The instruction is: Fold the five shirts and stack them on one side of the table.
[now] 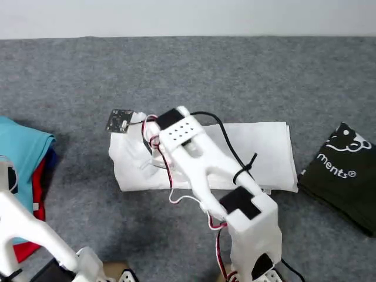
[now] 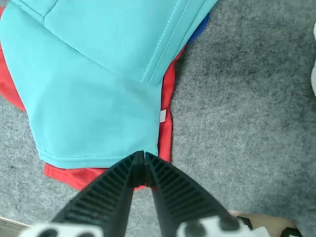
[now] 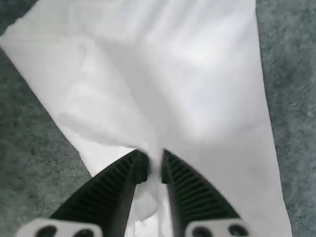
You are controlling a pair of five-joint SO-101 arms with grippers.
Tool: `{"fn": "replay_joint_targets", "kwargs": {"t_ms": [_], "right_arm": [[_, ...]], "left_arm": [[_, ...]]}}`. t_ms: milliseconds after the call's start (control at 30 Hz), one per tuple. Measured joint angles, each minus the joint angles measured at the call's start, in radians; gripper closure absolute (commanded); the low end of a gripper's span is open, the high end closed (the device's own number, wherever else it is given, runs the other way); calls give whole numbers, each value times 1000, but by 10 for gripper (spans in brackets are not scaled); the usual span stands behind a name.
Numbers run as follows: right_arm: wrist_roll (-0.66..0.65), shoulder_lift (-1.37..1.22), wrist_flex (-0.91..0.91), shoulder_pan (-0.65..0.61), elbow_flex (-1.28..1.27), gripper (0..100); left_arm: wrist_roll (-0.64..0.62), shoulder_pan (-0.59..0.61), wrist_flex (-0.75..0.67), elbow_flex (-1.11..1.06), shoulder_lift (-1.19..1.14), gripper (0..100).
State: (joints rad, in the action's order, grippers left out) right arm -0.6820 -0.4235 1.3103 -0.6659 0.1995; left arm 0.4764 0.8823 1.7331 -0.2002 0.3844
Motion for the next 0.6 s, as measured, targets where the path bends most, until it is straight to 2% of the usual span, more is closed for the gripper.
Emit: {"fn": "replay_joint_targets", "kwargs": {"t_ms": [233, 367, 533, 600], "right_arm": [[80, -94, 44, 107, 160, 801], [87, -123, 109, 172, 249, 857], [89, -118, 310, 123, 367, 980], [89, -109, 385, 74, 379, 989]], "left_arm": [[0, 0, 0, 0, 0, 994], [0, 0, 0, 0, 0, 994], [0, 0, 0, 0, 0, 994], [0, 0, 0, 0, 0, 994]]}}
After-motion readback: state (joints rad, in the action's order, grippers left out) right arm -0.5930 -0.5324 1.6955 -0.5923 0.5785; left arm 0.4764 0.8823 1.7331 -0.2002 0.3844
